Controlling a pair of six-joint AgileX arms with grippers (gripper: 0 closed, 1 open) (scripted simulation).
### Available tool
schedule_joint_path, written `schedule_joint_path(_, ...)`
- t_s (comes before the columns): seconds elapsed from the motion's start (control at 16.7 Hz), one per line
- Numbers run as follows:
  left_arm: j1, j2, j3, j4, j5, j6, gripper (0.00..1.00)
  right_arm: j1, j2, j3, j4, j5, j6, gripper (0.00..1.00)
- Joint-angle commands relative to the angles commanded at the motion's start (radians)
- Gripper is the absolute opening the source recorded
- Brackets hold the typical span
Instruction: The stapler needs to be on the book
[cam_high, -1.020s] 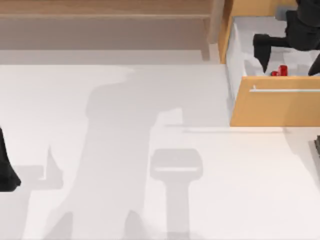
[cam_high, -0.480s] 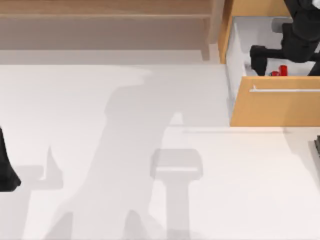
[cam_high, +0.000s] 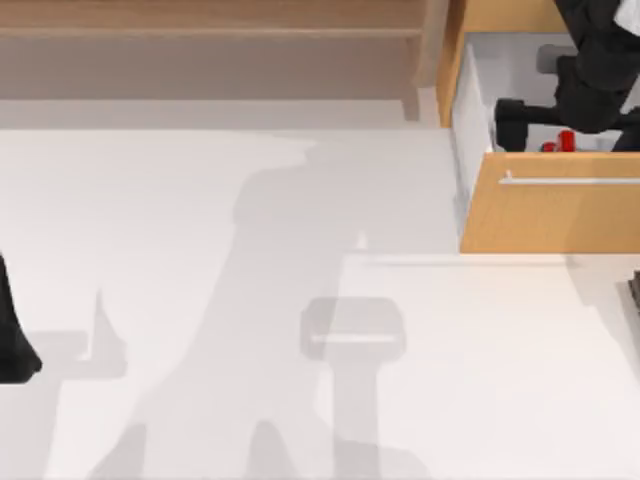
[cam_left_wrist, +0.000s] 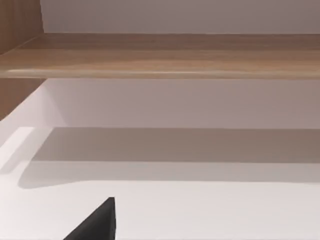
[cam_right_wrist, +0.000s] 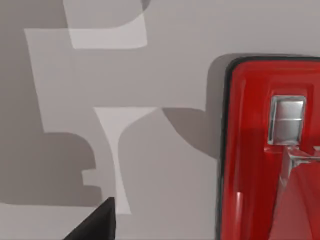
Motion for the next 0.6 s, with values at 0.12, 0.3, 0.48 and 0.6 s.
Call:
schedule_joint_path(0.12, 0.0, 0.0, 0.0, 0.0, 0.0, 0.0, 1.0, 0.0, 0.0, 0.0, 0.0, 0.0, 0.0, 0.85)
schedule_joint_path(0.3, 0.0, 0.0, 0.0, 0.0, 0.0, 0.0, 1.0, 0.0, 0.0, 0.0, 0.0, 0.0, 0.0, 0.62)
schedule_joint_path(0.48, 0.0, 0.0, 0.0, 0.0, 0.0, 0.0, 1.0, 0.0, 0.0, 0.0, 0.0, 0.0, 0.0, 0.4)
schedule_joint_path(0.6, 0.0, 0.0, 0.0, 0.0, 0.0, 0.0, 1.0, 0.0, 0.0, 0.0, 0.0, 0.0, 0.0, 0.25)
